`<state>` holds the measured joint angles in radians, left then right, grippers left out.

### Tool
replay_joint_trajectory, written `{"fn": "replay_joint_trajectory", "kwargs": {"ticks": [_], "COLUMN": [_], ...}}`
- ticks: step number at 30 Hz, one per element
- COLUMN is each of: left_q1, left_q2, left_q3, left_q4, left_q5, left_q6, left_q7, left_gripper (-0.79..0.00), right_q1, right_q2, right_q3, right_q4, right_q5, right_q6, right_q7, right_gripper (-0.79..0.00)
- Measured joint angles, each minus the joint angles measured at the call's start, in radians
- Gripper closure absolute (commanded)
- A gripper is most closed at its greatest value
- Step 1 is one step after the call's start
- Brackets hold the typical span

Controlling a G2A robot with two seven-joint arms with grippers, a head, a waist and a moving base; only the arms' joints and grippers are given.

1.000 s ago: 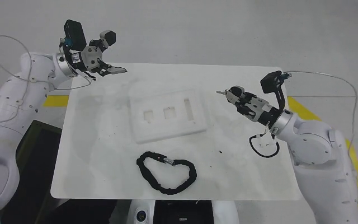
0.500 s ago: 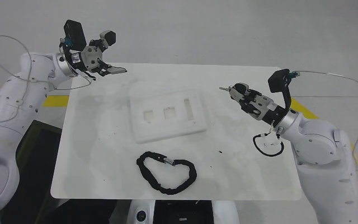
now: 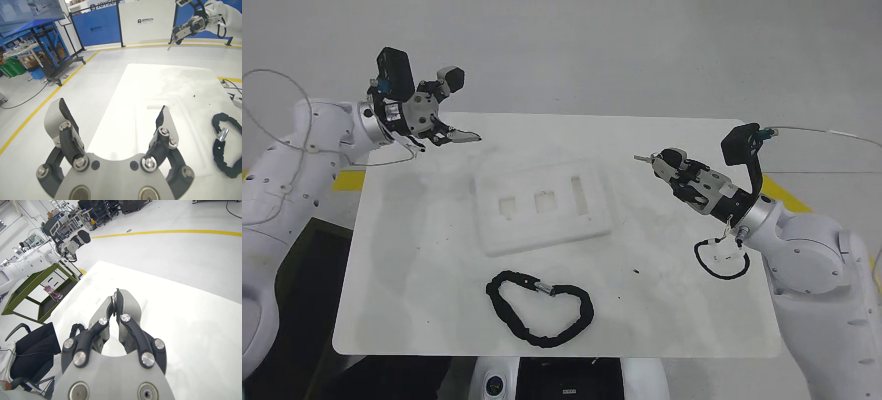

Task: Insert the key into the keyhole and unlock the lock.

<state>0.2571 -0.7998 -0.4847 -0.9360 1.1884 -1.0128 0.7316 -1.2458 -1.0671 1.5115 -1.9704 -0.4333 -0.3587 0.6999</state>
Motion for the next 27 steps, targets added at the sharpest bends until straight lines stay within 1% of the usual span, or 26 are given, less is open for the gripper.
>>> {"fn": "replay_joint_trajectory", "kwargs": {"ticks": [4, 6, 8, 12, 16, 18, 24, 27], "left_q1": [0.026, 0.035, 0.034, 0.018, -0.016, -0.012, 0.035, 0.051], "left_q2": [0.012, 0.018, 0.027, 0.045, 0.056, 0.058, 0.057, 0.055], "left_q3": [0.029, 0.061, 0.11, 0.206, 0.309, 0.318, 0.315, 0.315], "left_q4": [-0.072, -0.111, -0.156, -0.218, -0.279, -0.301, -0.395, -0.416], "left_q5": [0.026, 0.05, 0.083, 0.139, 0.192, 0.224, 0.33, 0.383], "left_q6": [0.0, 0.001, 0.001, 0.001, 0.001, 0.001, 0.001, 0.001], "left_q7": [-0.032, -0.047, -0.055, -0.023, 0.055, 0.076, 0.076, 0.076], "left_gripper": [-0.785, -0.785, -0.785, -0.785, -0.785, -0.785, -0.785, -0.785], "right_q1": [0.0, 0.0, 0.0, 0.0, 0.0, 0.0, 0.0, 0.0], "right_q2": [0.0, 0.0, 0.0, 0.0, 0.0, 0.0, 0.0, 0.0], "right_q3": [0.0, 0.0, 0.0, 0.0, 0.0, 0.0, 0.0, 0.0], "right_q4": [0.0, 0.0, 0.0, 0.0, 0.0, 0.0, 0.0, 0.0], "right_q5": [0.0, 0.0, 0.0, 0.0, 0.0, 0.0, 0.0, 0.0], "right_q6": [0.0, 0.0, 0.0, 0.0, 0.0, 0.0, 0.0, 0.0], "right_q7": [0.0, 0.0, 0.0, 0.0, 0.0, 0.0, 0.0, 0.0], "right_gripper": [0.0, 0.0, 0.0, 0.0, 0.0, 0.0, 0.0, 0.0]}}
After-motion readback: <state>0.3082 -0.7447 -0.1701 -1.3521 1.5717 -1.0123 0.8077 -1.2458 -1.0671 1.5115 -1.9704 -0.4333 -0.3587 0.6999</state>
